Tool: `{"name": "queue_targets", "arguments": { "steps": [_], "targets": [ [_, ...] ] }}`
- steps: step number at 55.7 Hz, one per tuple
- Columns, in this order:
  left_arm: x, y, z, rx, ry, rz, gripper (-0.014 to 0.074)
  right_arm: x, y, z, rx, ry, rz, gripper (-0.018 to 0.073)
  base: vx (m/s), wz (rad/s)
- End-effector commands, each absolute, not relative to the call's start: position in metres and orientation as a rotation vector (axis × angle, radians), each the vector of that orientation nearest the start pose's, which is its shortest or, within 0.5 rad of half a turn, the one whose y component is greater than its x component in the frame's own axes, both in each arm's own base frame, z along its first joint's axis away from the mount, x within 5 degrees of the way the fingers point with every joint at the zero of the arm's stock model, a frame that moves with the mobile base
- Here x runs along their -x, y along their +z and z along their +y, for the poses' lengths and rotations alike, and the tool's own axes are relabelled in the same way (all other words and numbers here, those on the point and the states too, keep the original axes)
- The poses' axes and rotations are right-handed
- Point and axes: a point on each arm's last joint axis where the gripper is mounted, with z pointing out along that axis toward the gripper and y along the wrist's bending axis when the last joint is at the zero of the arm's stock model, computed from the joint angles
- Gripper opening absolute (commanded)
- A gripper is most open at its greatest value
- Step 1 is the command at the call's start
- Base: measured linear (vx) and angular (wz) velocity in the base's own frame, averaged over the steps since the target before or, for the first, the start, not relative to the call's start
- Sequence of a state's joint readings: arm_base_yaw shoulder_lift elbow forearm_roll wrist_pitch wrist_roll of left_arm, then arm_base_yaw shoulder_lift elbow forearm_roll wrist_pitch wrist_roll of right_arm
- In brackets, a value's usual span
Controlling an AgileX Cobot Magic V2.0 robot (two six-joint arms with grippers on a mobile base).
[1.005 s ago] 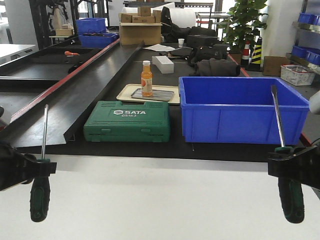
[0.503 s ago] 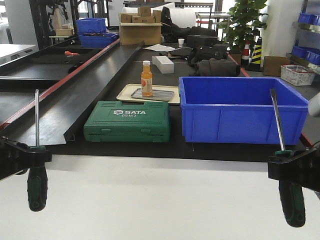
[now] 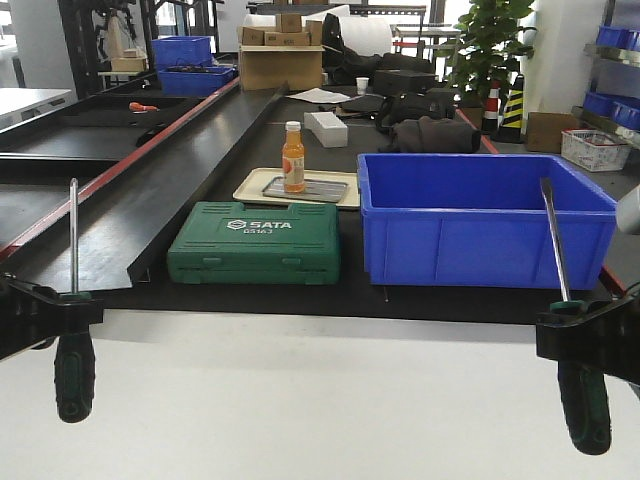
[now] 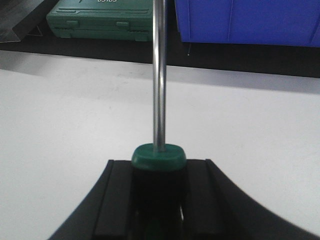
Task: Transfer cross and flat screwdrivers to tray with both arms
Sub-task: 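Turn the base away from the table holding both screwdrivers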
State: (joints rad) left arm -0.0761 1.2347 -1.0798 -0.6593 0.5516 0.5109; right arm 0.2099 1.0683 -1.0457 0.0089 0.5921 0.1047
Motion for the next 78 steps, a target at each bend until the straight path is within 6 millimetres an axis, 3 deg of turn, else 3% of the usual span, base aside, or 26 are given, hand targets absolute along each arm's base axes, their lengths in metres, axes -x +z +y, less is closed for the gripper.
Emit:
{"name": "queue_targets", "arguments": {
  "steps": [1,78],
  "targets": [
    [-0.2631,0.3856,-0.0495,-0.155,-0.444,1.972,-0.0001,-0.2184,0.4031,0.0456,0.099,0.207,1.967,-0.0008,0.00,0.00],
    [-0.2631,0.3856,-0.0495,-0.155,-0.444,1.972,-0.0001,-0.2184,0.4031,0.0456,0.099,0.207,1.967,-0.0008,-0.06,-0.03]
  ]
}}
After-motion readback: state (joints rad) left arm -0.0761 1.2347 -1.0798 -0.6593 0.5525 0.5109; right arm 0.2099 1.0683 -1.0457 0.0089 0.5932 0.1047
